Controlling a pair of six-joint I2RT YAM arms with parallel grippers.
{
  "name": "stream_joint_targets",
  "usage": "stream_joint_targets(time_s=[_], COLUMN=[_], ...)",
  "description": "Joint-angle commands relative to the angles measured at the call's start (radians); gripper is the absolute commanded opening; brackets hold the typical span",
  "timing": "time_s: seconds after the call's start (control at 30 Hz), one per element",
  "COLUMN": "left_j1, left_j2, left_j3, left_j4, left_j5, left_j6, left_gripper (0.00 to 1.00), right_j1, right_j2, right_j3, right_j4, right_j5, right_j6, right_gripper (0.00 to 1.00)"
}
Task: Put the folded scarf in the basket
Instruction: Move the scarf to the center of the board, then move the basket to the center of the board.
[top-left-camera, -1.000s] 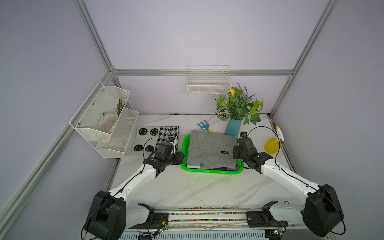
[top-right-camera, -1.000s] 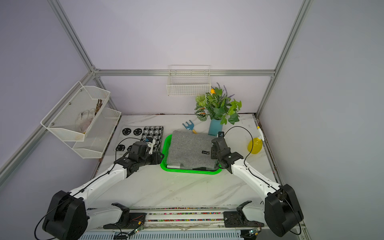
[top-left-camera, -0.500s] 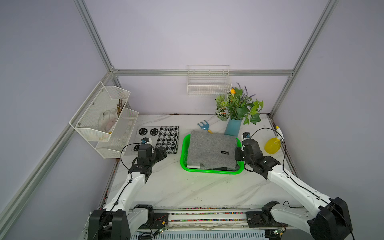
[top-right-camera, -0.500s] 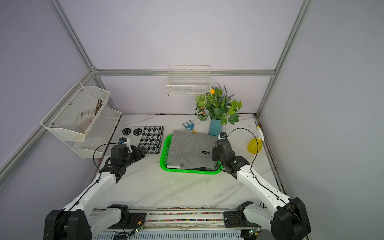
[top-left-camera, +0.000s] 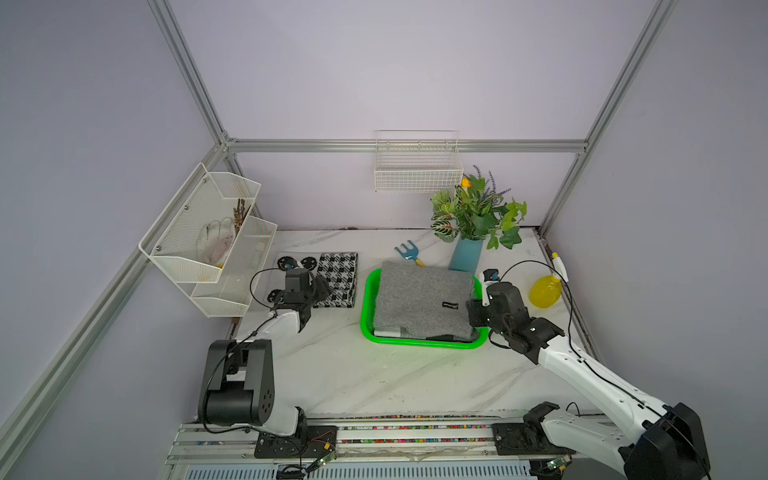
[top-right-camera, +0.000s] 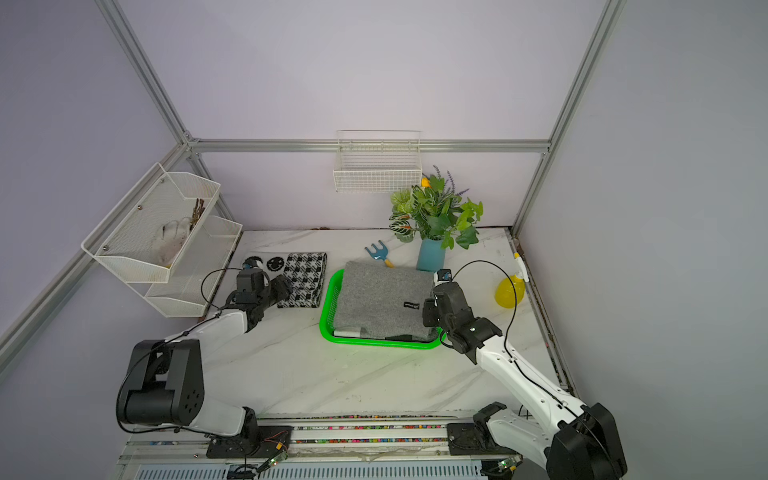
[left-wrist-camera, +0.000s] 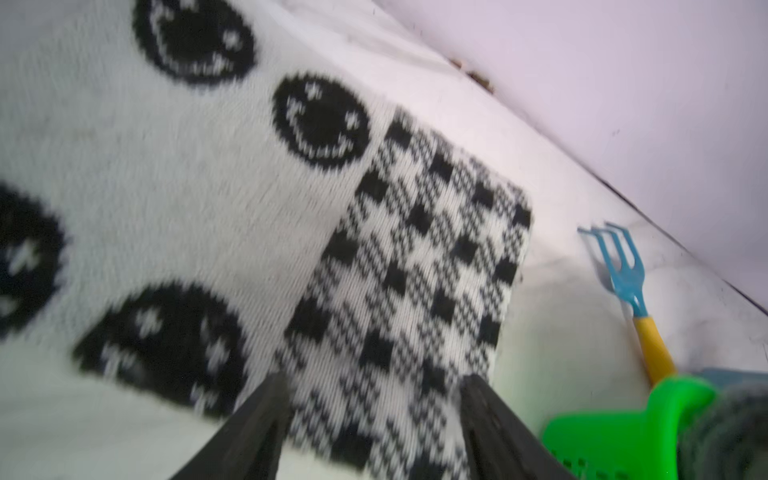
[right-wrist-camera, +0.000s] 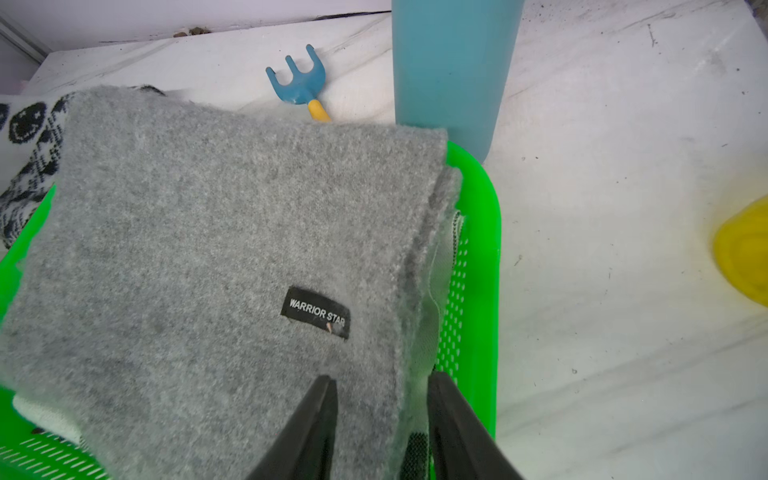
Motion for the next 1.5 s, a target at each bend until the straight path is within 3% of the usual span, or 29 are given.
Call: stream_joint_targets(time_s=[0.0,0.13,0.27,0.57,0.7,0.8,0.87,0.9,1.13,1.27,1.37,1.47], left_j1=[0.013,0.019,0.020,0.017,-0.013,-0.027,-0.044,-0.046,-0.103,-0.209,-0.237,-0.259], left_j2=[0.119,0.277,0.384,0.471,0.481,0.439,0.442,0.454,0.313,0.208,0.144,0.077], left_j3=[0.181,0.334,0.428,0.553,0.577,0.506,0.486,0.480,0.235,0.153,0.107,0.059], left_j4=[-0.076,-0.177,-0.277,-0.561,-0.719,-0.753,-0.772,-0.803,-0.796,-0.798,-0.830,-0.820], left_j5=[-0.008,0.001,0.025,-0.051,-0.120,-0.093,-0.081,-0.096,-0.110,-0.142,-0.178,-0.194], left_j6=[0.128,0.132,0.128,0.209,0.256,0.244,0.260,0.263,0.218,0.156,0.129,0.105], left_gripper=[0.59,0.45,0.40,0.39,0.23,0.19,0.09,0.08,0.13,0.18,0.20,0.20], right_j1=[0.006,0.009,0.011,0.016,0.018,0.019,0.020,0.020,0.027,0.037,0.054,0.136], right_j2=[-0.024,-0.034,-0.041,-0.046,-0.056,-0.066,-0.079,-0.085,-0.099,-0.106,-0.137,-0.152], right_j3=[-0.002,0.000,-0.001,-0.003,-0.004,-0.003,-0.006,-0.010,-0.015,-0.020,-0.051,-0.071], right_j4=[0.023,0.018,0.022,0.028,0.032,0.031,0.034,0.042,0.053,0.061,0.101,0.121], right_j5=[-0.012,-0.010,-0.011,-0.032,-0.043,-0.059,-0.075,-0.088,-0.145,-0.172,-0.286,-0.366], right_j6=[-0.007,-0.008,-0.010,-0.010,-0.010,-0.008,-0.006,-0.004,0.000,0.004,0.023,0.026], right_gripper=[0.41,0.41,0.41,0.40,0.40,0.40,0.40,0.40,0.40,0.40,0.39,0.38])
